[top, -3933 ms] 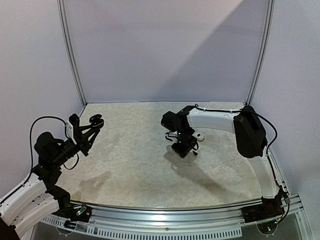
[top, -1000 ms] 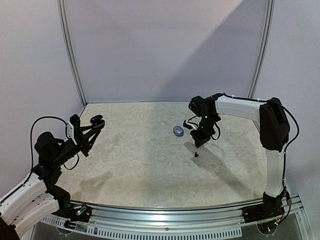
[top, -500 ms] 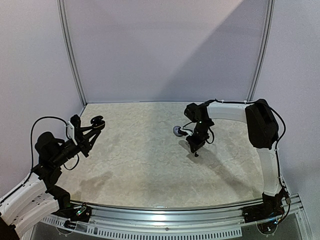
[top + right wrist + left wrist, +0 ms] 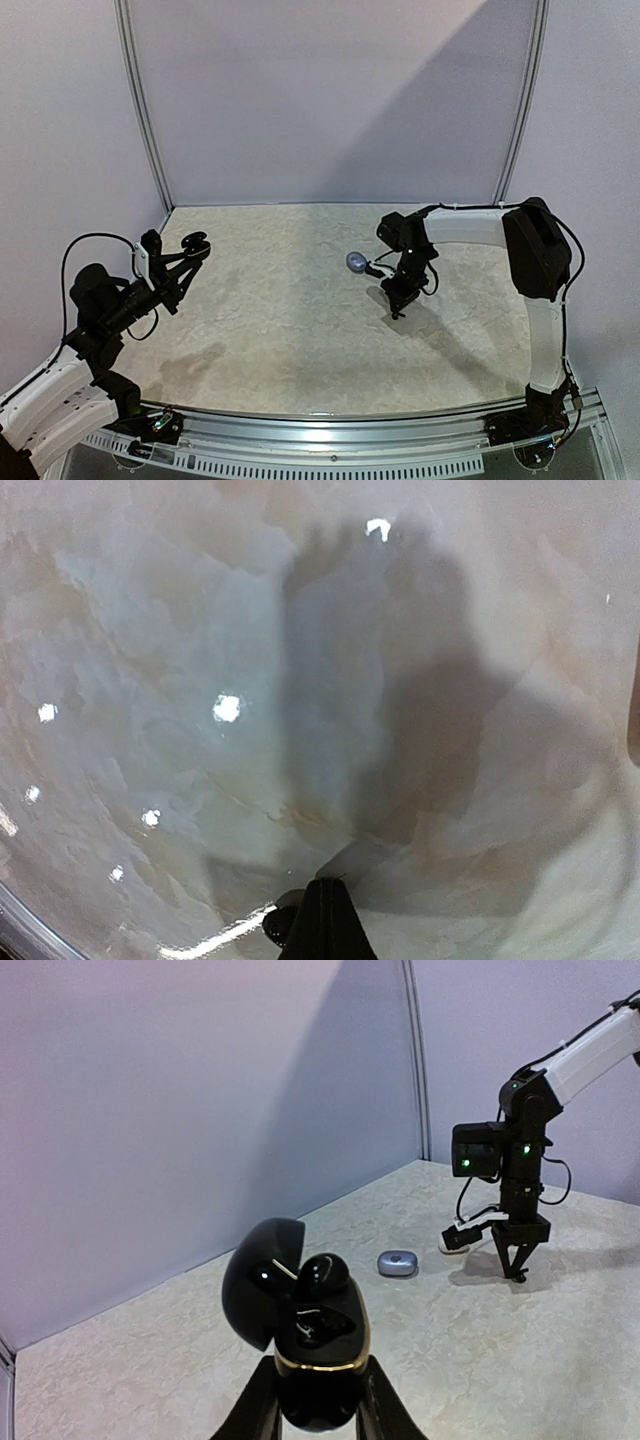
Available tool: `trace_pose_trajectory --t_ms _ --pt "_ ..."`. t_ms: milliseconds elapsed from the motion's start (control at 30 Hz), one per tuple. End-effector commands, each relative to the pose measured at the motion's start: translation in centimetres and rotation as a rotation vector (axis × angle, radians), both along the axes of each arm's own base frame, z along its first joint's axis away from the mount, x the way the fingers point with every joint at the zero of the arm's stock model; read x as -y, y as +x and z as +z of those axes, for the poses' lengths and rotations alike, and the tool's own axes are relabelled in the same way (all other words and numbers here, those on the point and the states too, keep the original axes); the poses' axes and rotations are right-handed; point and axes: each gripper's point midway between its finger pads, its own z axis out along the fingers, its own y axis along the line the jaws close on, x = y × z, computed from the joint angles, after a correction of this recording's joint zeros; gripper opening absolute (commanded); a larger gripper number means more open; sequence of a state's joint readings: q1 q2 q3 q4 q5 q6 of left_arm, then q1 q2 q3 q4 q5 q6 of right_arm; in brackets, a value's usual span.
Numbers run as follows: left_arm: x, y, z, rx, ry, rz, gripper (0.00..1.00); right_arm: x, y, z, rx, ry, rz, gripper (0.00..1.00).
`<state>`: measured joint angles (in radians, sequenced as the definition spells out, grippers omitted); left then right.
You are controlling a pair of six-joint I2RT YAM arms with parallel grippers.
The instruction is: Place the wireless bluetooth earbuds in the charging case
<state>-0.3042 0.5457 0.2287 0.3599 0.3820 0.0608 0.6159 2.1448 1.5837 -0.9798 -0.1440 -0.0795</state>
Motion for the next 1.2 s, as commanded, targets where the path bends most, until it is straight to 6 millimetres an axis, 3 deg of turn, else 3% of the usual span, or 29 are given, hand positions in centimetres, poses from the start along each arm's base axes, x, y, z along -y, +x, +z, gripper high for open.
trace_pose_trajectory --t_ms 0,167,267,400,500,733,1033,1167 --pt "-0.2 0.1 -1.1 -0.019 0.019 0.005 0.0 2.5 -2.0 -0.6 -0.052 -0.087 -0.05 0.0" --pt "-0.2 0.1 -1.1 -0.021 0.017 0.002 0.0 2.6 -3.1 -0.2 -0.075 -0.064 -0.096 0.0" --pt "-0.2 0.1 -1.2 -0.021 0.018 0.002 0.0 1.6 -3.6 0.4 -0.069 -0.015 -0.127 0.0" --pt "-0.2 0.0 -1.3 -0.023 0.018 -0.001 0.0 -0.7 -3.1 2.3 -0.009 0.068 -0.124 0.0" --pt "-0.1 0.0 -1.2 -0.021 0.018 -0.003 0.0 -1.3 -2.5 2.9 0.037 0.065 -0.109 0.0" --pt "-0.1 0.0 -1.1 -0.017 0.018 -0.002 0.0 -0.8 -1.9 2.1 0.057 -0.002 -0.094 0.0" --pt "-0.1 0.0 -1.2 -0.019 0.021 -0.002 0.0 -2.5 -0.7 2.1 0.074 0.026 -0.072 0.0" --pt "-0.1 0.0 -1.3 -0.021 0.021 -0.001 0.0 -2.1 -0.8 2.2 0.075 -0.005 -0.066 0.0"
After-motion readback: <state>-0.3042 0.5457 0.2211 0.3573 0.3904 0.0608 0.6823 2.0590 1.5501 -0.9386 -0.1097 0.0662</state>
